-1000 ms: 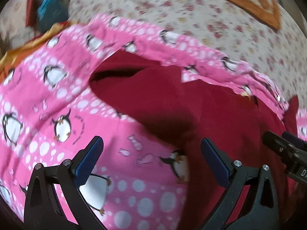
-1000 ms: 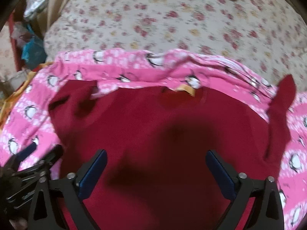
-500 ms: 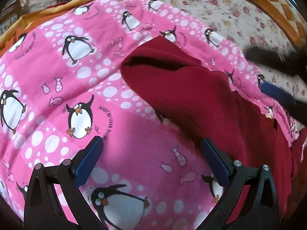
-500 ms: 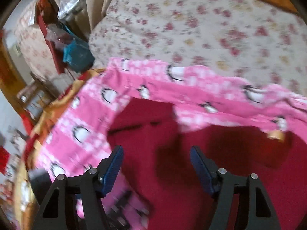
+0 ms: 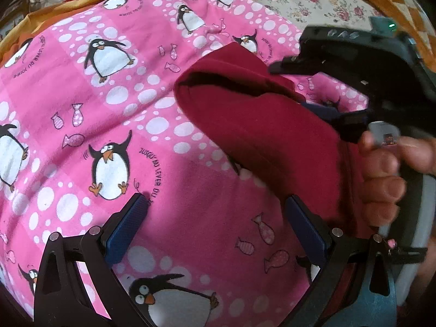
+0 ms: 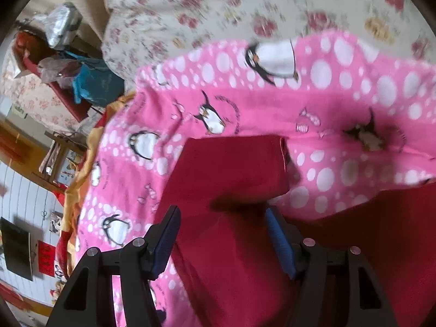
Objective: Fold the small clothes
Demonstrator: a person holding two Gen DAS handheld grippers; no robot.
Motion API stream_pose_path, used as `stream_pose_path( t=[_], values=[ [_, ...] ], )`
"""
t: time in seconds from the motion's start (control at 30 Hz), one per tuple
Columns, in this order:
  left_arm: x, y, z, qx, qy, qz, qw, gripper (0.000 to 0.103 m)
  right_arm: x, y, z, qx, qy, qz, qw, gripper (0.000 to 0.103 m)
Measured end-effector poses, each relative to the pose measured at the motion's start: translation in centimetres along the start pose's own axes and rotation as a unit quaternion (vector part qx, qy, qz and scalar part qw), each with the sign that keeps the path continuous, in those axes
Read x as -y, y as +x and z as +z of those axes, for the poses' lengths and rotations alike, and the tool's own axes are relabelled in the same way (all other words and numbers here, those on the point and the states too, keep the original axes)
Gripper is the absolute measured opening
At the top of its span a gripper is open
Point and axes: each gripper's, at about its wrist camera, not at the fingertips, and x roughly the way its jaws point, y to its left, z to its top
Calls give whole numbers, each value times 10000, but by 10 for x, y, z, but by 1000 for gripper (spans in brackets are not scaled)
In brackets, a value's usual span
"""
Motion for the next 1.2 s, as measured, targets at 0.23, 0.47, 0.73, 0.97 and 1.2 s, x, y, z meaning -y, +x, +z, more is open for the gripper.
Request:
stream_pose_path(
  t=[0.23,0.47,0.73,0.97,1.2],
  values=[
    [-4,3,2,24,-113,-18,9999,101,18,31,12,-30,307,-156,9994,40],
    [2,10,6,27,6,122,9999,101,-1,5,16,430,-297,-440,9977,7],
    [6,16,6,45,139,329,9994,101,-27,-146,4,1392,-1011,-216,9848,6],
    [7,2,3,76,187,248,9995,101,7,-274,-47,2133,-898,-464,9718,6],
    [4,-42,-9,443,410,-97,9981,101,101,-309,-101,2013,-108,-1518,9676,6]
  ],
)
